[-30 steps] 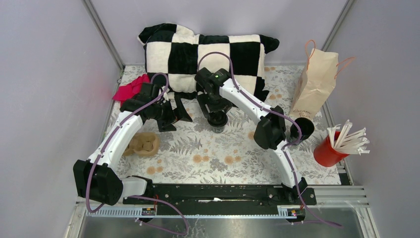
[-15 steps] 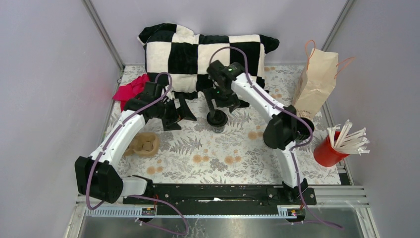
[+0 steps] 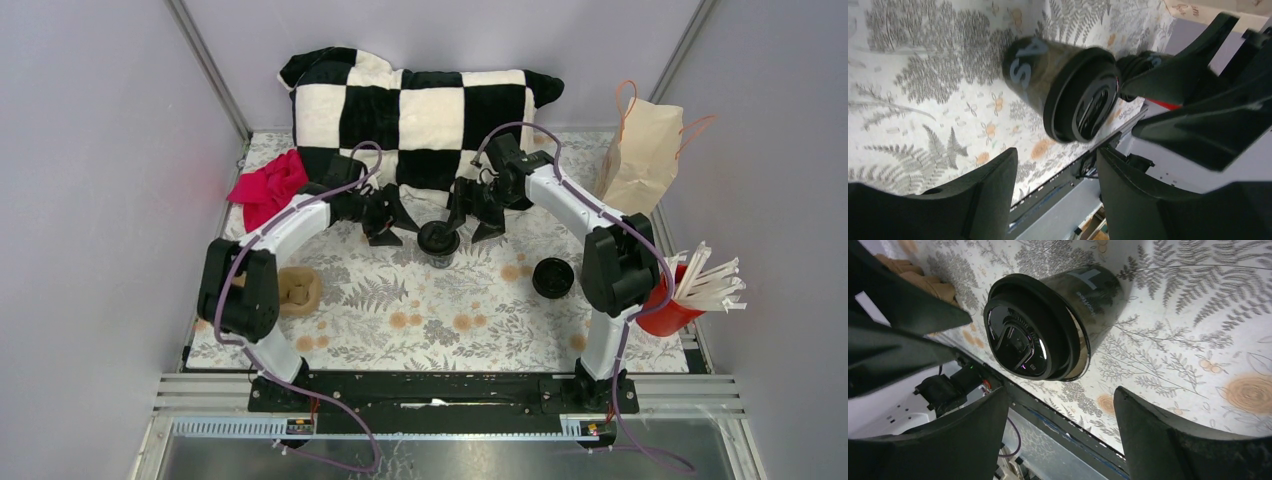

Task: Pack the takeout coffee

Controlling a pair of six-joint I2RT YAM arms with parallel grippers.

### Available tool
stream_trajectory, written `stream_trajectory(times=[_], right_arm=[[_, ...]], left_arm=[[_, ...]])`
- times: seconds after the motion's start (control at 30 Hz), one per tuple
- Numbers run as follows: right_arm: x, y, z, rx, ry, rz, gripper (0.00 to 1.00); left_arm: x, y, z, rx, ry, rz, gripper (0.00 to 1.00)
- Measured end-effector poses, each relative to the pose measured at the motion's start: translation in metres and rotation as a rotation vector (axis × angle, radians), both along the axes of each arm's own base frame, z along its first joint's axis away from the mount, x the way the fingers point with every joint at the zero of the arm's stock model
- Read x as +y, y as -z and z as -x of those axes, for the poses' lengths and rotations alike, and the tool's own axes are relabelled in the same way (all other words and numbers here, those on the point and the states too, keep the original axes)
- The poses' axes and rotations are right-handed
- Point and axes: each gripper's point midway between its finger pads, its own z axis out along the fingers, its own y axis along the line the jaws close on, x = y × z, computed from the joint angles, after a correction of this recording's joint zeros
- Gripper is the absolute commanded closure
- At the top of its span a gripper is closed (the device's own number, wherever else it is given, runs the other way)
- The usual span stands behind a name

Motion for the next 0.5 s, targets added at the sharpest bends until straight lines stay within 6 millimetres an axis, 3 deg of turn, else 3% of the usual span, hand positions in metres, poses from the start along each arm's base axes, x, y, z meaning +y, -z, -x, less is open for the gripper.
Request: stream_trajectory(times=[0.1, 0.23, 0.5], right_arm=[[0.005, 0.007, 0.001, 0.01, 0.006, -0.03, 0.25], [0.01, 0.01, -0.001, 0.012, 0.018, -0.063, 0.26], [0.014, 0.013, -0.003, 0.007, 0.028, -0.088, 0.26]], left_arm=[[-0.004, 0.004, -0.015, -0.007, 0.004, -0.01, 0.42], [-0.011, -0.003, -0.03, -0.05, 0.021, -0.006, 0.42], [-0.028, 0.012, -0.03, -0.038, 0.079, -0.026, 0.42]])
